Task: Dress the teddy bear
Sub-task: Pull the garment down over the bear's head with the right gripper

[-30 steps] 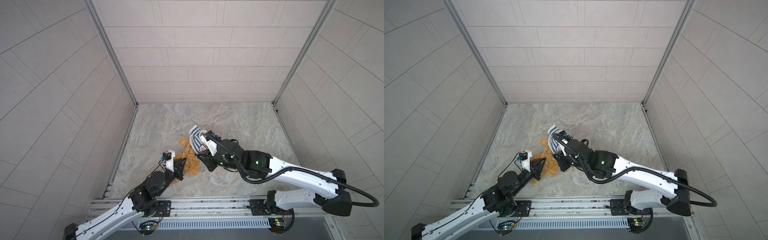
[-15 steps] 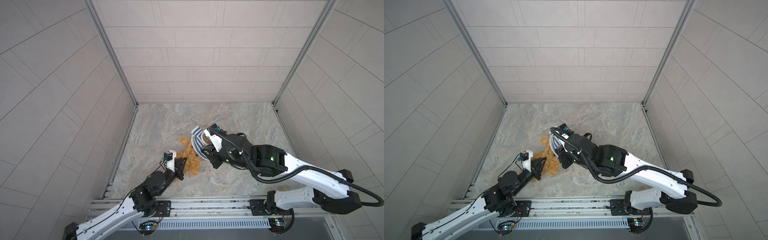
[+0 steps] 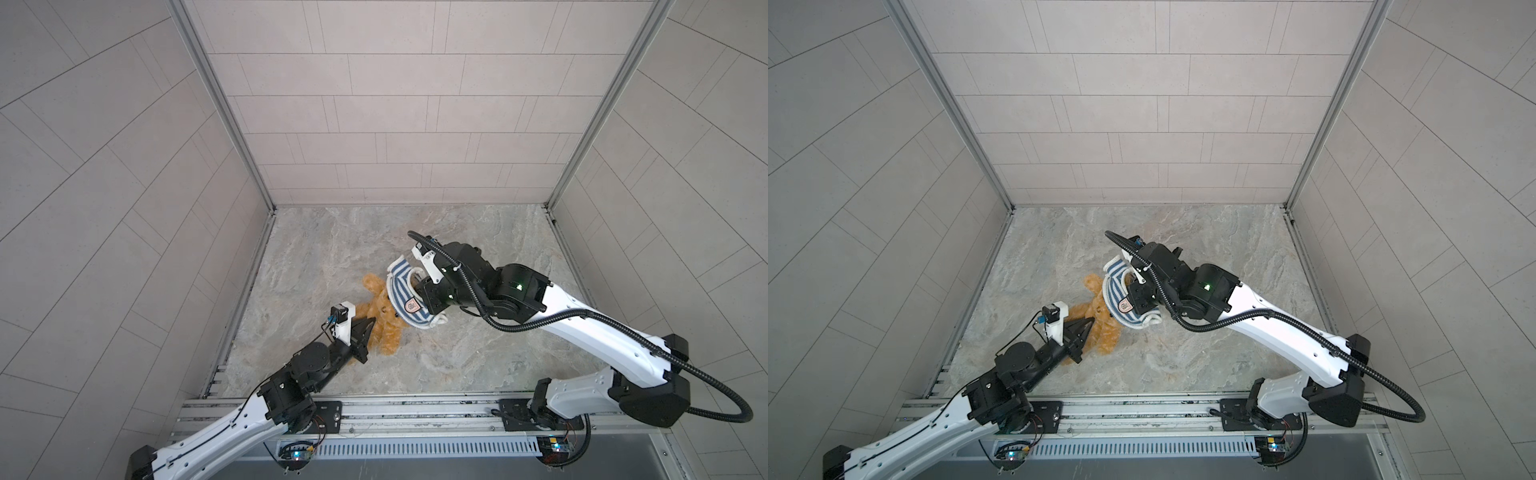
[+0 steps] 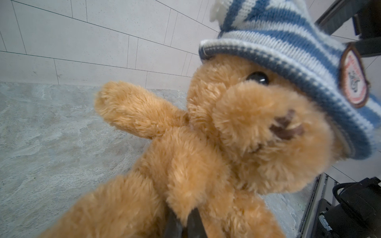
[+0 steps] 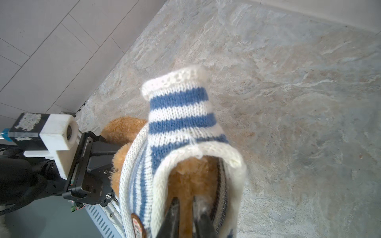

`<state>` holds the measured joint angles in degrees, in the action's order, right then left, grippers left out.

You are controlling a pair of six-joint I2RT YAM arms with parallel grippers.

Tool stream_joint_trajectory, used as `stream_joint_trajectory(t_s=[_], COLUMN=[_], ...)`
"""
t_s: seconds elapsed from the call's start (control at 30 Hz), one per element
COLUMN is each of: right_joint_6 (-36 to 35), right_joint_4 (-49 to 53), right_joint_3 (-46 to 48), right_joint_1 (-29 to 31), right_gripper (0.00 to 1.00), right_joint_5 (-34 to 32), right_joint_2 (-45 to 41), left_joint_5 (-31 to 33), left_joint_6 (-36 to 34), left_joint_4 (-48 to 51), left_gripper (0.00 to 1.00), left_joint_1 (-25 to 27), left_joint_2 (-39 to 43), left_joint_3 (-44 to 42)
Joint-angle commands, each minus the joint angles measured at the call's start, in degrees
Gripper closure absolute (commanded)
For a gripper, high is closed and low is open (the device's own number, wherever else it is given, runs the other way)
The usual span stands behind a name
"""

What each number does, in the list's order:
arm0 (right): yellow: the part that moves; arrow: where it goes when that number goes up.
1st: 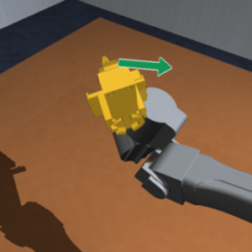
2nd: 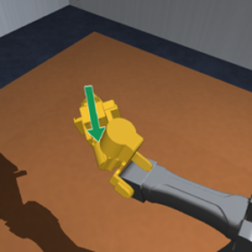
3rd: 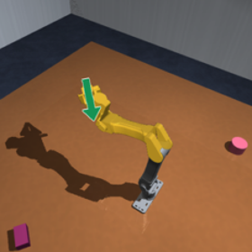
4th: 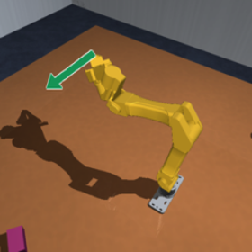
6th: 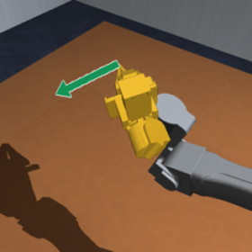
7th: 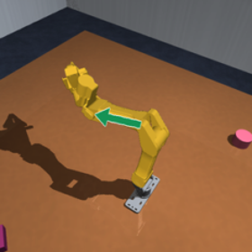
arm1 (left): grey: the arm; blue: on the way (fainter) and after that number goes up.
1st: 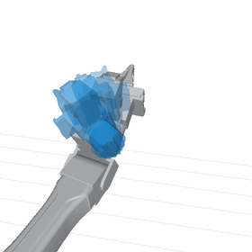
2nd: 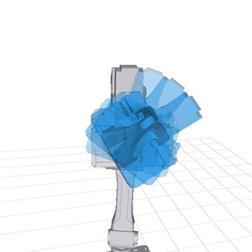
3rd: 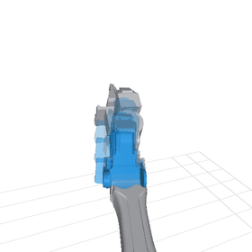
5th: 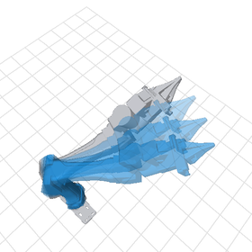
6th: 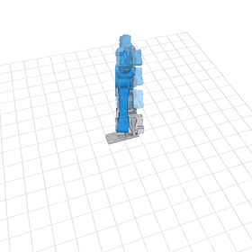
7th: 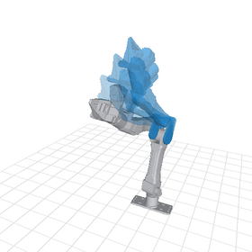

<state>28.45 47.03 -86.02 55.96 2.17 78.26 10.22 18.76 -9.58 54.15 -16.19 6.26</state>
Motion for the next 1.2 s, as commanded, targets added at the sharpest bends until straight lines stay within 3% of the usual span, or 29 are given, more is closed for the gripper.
stream_joint_trajectory(t_s=[0.0, 0.33, 0.4, 0.53, 0.67, 0.73, 0.87, 0.93, 1.03, 1.17], right_joint_6=[-1.3, -0.1, -0.1, 0.0, -0.6, -0.5, 0.7, 1.8, 1.8, 1.6], right_joint_4=[1.8, -0.5, -1.2, -2.0, -2.4, -2.9, -5.2, -7.6, -7.3, -8.5], right_joint_3=[-1.3, 0.5, 1.2, 1.8, 2.5, 3.2, 5.3, 6.7, 7.9, 10.2], right_joint_1=[-0.3, -0.6, -0.8, -1.0, -1.0, -1.0, -1.0, -1.0, -1.0, -1.4], right_gripper=[0.78, 0.45, 0.42, 0.46, 0.66, 0.65, 0.49, 0.48, 0.54, 0.71], right_joint_5=[3.4, 8.7, 9.7, 11.2, 12.9, 14.3, 16.0, 17.2, 16.1, 15.4], right_joint_2=[1.0, 3.5, 3.9, 4.4, 4.4, 4.3, 3.4, 3.2, 3.6, 3.0], left_joint_5=[-1.0, -1.5, -1.8, -2.0, -2.5, -2.8, -2.9, -3.0, -3.0, -2.4], left_joint_6=[-0.9, -1.4, -1.7, -2.0, -2.2, -2.2, -2.3, -2.4, -2.5, -2.3], left_joint_4=[-2.7, -2.9, -2.8, -2.9, -3.4, -3.5, -3.7, -3.6, -3.4, -3.0], left_gripper=[1.0, 1.0, 1.0, 1.0, 1.0, 1.0, 1.0, 1.0, 1.0, 1.0], left_joint_1=[0.2, 0.2, 0.1, 0.2, 0.2, 0.2, 0.2, 0.1, 0.2, 0.1], left_joint_2=[0.1, -0.1, -0.1, -0.8, -2.0, -2.4, -3.0, -3.2, -3.5, -3.9], left_joint_3=[0.7, 0.6, 0.7, 1.2, 1.8, 2.0, 2.3, 2.4, 2.8, 3.1])
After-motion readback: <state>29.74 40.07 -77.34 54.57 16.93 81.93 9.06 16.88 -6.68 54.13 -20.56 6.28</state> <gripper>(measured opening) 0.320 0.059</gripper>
